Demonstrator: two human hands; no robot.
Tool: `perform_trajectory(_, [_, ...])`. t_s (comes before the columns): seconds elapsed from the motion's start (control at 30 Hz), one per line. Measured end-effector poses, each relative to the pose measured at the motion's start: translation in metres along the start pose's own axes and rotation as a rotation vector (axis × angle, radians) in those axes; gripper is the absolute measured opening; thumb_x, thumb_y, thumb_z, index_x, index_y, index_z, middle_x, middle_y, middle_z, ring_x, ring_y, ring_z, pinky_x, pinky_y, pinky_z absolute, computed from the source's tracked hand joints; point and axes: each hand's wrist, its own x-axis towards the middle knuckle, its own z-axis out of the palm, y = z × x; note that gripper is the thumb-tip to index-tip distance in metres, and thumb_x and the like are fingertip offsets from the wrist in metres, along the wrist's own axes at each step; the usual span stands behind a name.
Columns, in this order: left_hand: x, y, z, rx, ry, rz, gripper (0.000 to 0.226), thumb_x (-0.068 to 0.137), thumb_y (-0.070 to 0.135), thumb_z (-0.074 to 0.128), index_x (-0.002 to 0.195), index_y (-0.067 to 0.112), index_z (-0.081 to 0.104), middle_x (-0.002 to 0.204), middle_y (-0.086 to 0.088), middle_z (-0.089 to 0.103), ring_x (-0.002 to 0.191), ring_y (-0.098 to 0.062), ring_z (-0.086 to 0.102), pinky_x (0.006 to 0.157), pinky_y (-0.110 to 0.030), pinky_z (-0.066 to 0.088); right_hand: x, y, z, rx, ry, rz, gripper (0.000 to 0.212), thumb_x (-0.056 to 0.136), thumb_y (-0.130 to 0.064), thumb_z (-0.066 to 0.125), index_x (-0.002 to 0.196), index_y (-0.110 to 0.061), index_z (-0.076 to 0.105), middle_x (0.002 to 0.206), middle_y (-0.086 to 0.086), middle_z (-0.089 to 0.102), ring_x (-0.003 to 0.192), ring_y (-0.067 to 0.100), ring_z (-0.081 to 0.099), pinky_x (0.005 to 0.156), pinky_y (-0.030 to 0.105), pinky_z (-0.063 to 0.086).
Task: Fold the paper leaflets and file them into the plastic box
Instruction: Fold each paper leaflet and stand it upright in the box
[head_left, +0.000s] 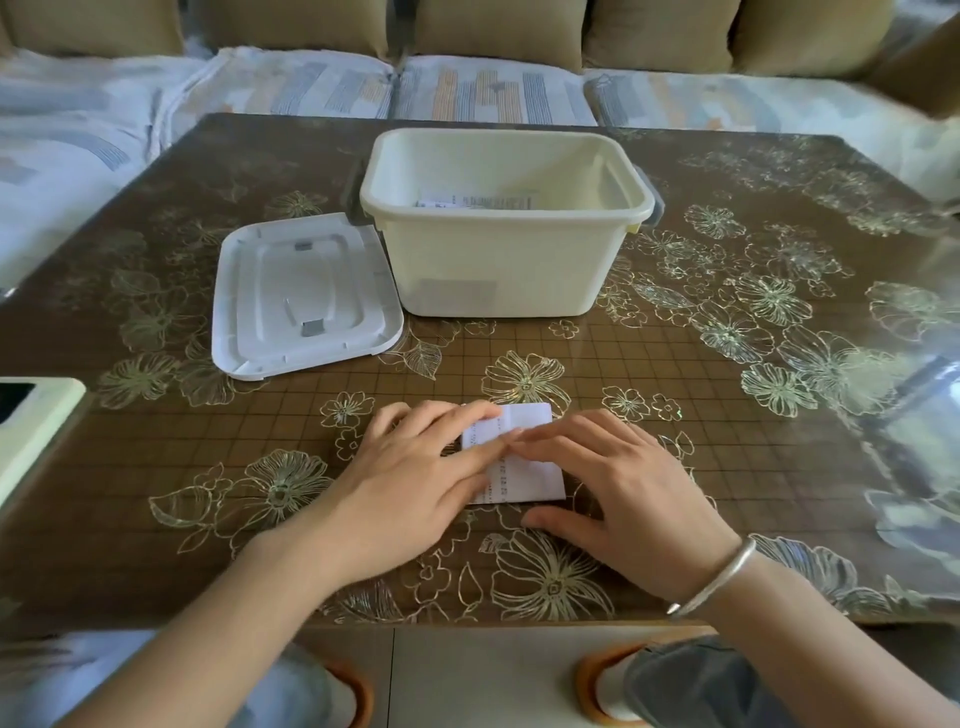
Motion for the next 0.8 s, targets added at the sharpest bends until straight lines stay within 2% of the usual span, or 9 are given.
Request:
perform_trajectory(0.07, [0.001, -0.009, -0.003, 0.008, -0.039, 0.050, 0.052, 0.098, 0.051, 0.016, 0.149, 0.047, 0.025, 0.156, 0.015, 0.027, 0.135, -0.009, 0.025, 0.109, -0.039, 0.019, 0.001, 0.003, 0.000, -0.010, 0.000, -0.013, 0.052, 0.079, -0.065, 0.050, 0.113, -0.029, 0.065, 0.116, -0.015, 0.061, 0.108, 0.013, 0.055, 0.086, 0.035, 0.051])
perform_trajectory(0.17, [0.001, -0.016, -0.004, -0.057, -0.056, 0.054, 0.057, 0.094, 0.059, 0.022, 0.149, 0.045, 0.024, 0.154, 0.025, 0.021, 0.134, 0.002, 0.021, 0.111, -0.032, 0.014, 0.005, 0.007, -0.003, -0.048, 0.024, -0.068, 0.051, 0.079, -0.066, 0.050, 0.107, -0.026, 0.067, 0.109, -0.012, 0.065, 0.104, 0.015, 0.058, 0.085, 0.034, 0.052])
perform_trajectory(0.27, [0.000, -0.014, -0.006, -0.142, -0.032, 0.009, 0.068, 0.086, 0.069, 0.024, 0.148, 0.042, 0.028, 0.150, 0.034, 0.019, 0.128, 0.014, 0.018, 0.114, -0.030, 0.014, 0.006, 0.010, -0.002, -0.158, 0.079, -0.209, 0.039, 0.088, -0.051, 0.053, 0.103, -0.019, 0.069, 0.098, -0.006, 0.069, 0.098, 0.018, 0.063, 0.079, 0.035, 0.053])
perform_trajectory(0.4, [-0.005, -0.001, -0.008, -0.205, 0.043, -0.032, 0.087, 0.070, 0.089, 0.034, 0.141, 0.038, 0.040, 0.142, 0.031, 0.029, 0.124, 0.011, 0.024, 0.110, -0.025, 0.017, 0.002, 0.009, 0.001, -0.210, 0.202, -0.338, 0.025, 0.091, -0.029, 0.057, 0.103, -0.013, 0.071, 0.095, -0.001, 0.073, 0.090, 0.017, 0.070, 0.065, 0.034, 0.058])
perform_trajectory(0.5, [-0.007, 0.009, -0.001, -0.184, 0.160, -0.043, 0.072, 0.074, 0.077, 0.051, 0.131, 0.034, 0.051, 0.140, 0.020, 0.048, 0.124, -0.001, 0.042, 0.109, -0.028, 0.028, 0.002, 0.005, 0.003, -0.215, 0.246, -0.348, 0.021, 0.088, -0.019, 0.056, 0.098, -0.012, 0.073, 0.094, -0.001, 0.074, 0.088, 0.015, 0.071, 0.059, 0.032, 0.058])
perform_trajectory(0.6, [-0.008, 0.017, 0.005, -0.176, 0.320, -0.050, 0.040, 0.081, 0.048, 0.063, 0.115, 0.026, 0.064, 0.127, 0.011, 0.059, 0.116, -0.010, 0.055, 0.108, -0.032, 0.037, 0.002, 0.004, 0.005, -0.235, 0.240, -0.304, 0.018, 0.091, -0.016, 0.053, 0.092, -0.012, 0.071, 0.086, -0.003, 0.072, 0.080, 0.016, 0.071, 0.056, 0.033, 0.056])
perform_trajectory(0.67, [-0.010, 0.021, 0.007, -0.127, 0.458, -0.032, 0.022, 0.081, 0.029, 0.069, 0.101, 0.021, 0.072, 0.115, 0.006, 0.067, 0.104, -0.012, 0.062, 0.107, -0.037, 0.040, 0.000, 0.003, 0.005, -0.241, 0.235, -0.282, 0.017, 0.093, -0.015, 0.053, 0.089, -0.013, 0.069, 0.081, -0.003, 0.071, 0.074, 0.017, 0.070, 0.054, 0.033, 0.053])
perform_trajectory(0.73, [-0.017, 0.025, 0.010, -0.110, 0.545, -0.003, 0.013, 0.082, 0.022, 0.070, 0.094, 0.020, 0.076, 0.100, 0.007, 0.070, 0.093, -0.013, 0.062, 0.096, -0.037, 0.045, -0.008, 0.000, 0.004, -0.220, 0.238, -0.260, 0.013, 0.092, -0.014, 0.056, 0.091, -0.014, 0.069, 0.083, -0.004, 0.071, 0.073, 0.016, 0.069, 0.053, 0.033, 0.053])
perform_trajectory(0.8, [-0.025, 0.030, 0.012, -0.136, 0.539, 0.009, 0.013, 0.088, 0.027, 0.065, 0.092, 0.021, 0.076, 0.092, 0.011, 0.067, 0.087, -0.012, 0.059, 0.085, -0.031, 0.044, -0.019, -0.005, 0.003, -0.170, 0.246, -0.236, 0.011, 0.091, -0.014, 0.058, 0.093, -0.015, 0.069, 0.084, -0.006, 0.070, 0.072, 0.016, 0.068, 0.052, 0.033, 0.052])
